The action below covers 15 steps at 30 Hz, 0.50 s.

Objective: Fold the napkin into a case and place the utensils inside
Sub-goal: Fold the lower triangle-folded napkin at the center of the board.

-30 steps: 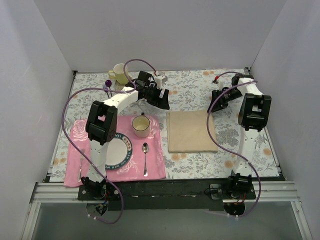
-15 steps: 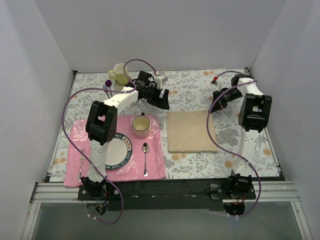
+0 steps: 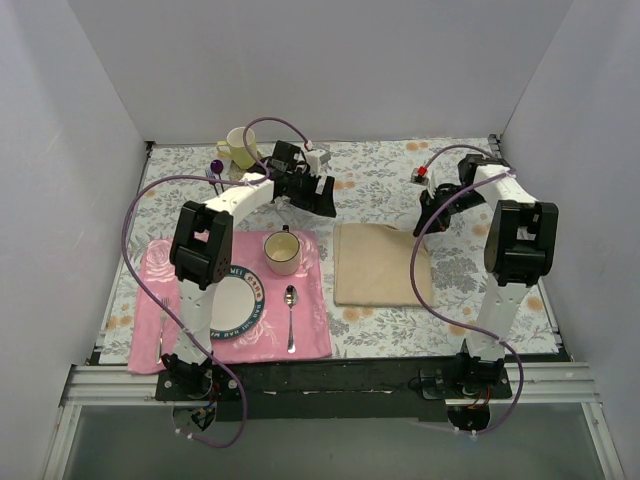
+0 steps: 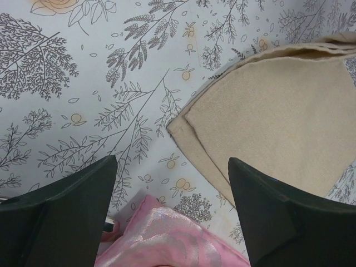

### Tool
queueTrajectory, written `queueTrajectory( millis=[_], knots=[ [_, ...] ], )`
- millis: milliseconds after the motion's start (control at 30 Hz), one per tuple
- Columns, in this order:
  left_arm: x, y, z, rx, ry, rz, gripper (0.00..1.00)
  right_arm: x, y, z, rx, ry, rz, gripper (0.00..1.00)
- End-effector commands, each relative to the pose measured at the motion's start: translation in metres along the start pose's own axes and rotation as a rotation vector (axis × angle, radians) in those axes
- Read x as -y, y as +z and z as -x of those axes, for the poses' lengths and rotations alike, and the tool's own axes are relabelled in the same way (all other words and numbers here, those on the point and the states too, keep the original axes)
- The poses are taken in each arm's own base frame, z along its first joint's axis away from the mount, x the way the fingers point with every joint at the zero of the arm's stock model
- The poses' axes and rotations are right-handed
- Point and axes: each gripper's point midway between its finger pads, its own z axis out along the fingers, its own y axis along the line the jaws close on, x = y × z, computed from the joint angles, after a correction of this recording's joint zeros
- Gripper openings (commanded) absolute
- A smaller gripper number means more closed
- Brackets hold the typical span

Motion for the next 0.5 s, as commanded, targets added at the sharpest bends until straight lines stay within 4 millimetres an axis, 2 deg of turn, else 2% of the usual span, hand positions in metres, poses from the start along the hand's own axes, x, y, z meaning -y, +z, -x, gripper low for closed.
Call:
queueTrajectory(
  millis=[0,67,100,167,200,400,467],
  knots=[
    [0.016,-0.039,0.032,0.086,0.040,0.029,0.81,-0.012,0.002,0.000,-0.032,-0.260,-0.026,0.01],
    [0.016,-0.041,0.030,0.085,0.038,0.030,0.81,-0.018,0.001,-0.002,-0.043,-0.344,-0.031,0.01],
    [0.018,-0.043,0.030,0.086,0.039,0.032,0.81,-0.025,0.010,-0.008,-0.065,-0.377,-0.012,0.01],
    [0.018,-0.045,0.028,0.085,0.036,0.035,0.81,-0.031,0.008,-0.010,-0.078,-0.445,-0.020,0.01],
    [0.019,-0.048,0.028,0.089,0.036,0.034,0.81,-0.034,0.013,-0.020,-0.097,-0.486,-0.006,0.01],
    [0.026,-0.055,0.021,0.084,0.055,0.024,0.81,-0.051,0.012,-0.038,-0.160,-0.769,-0.022,0.01],
    [0.029,-0.059,0.019,0.086,0.077,0.014,0.80,-0.056,0.016,-0.050,-0.175,-0.816,-0.015,0.01]
  ],
)
